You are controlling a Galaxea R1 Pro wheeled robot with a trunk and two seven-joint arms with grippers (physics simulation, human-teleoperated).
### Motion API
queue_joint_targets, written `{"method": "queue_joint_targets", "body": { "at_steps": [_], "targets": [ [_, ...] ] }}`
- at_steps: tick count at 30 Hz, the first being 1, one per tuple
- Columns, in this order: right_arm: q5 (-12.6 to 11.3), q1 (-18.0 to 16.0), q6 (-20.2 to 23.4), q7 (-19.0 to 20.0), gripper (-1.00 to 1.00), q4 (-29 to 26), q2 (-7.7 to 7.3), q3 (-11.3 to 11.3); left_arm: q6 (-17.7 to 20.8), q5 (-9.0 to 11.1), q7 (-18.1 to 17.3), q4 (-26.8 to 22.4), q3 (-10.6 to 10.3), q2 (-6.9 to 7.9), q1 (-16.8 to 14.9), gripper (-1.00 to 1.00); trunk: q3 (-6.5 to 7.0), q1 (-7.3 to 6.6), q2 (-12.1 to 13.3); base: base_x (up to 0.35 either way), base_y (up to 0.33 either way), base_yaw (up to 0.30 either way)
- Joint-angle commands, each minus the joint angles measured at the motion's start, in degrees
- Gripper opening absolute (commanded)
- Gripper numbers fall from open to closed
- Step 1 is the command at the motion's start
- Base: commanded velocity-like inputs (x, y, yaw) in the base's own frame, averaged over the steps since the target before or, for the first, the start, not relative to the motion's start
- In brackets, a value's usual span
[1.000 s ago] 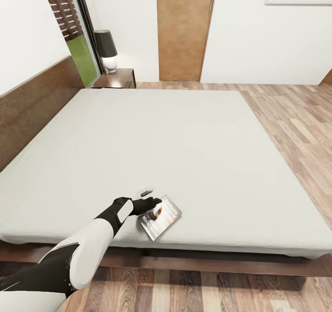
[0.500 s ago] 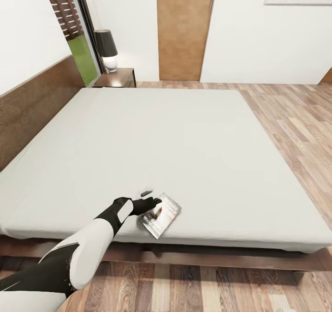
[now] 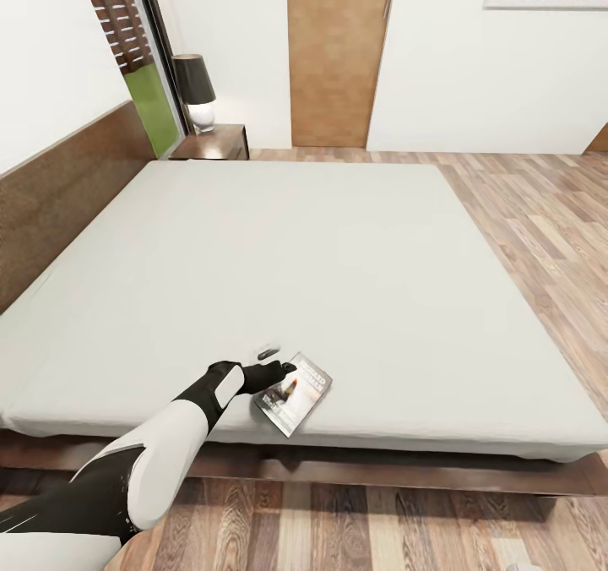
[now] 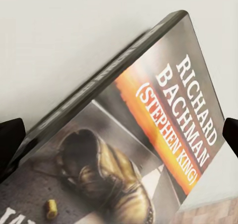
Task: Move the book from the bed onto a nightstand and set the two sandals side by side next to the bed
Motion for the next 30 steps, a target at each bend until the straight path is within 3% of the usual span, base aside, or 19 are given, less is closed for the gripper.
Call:
{"method": "queue_joint_targets", "body": {
  "at_steps": [1,30],
  "targets": [
    [-0.49,-0.1,-0.24,0.24,1.0,0.27,-0.02,0.18,0.44,0.58,0.1,-0.09,0.07,-0.01,0.0,1.0,-0.04,0.0,-0.02,0.0,0.0,0.0],
    [-0.49,-0.1,-0.24,0.24,1.0,0.26,-0.03,0.18,0.44,0.58,0.1,-0.09,0.1,-0.01,0.0,1.0,-0.04,0.0,-0.02,-0.036,0.0,0.0]
  ]
}}
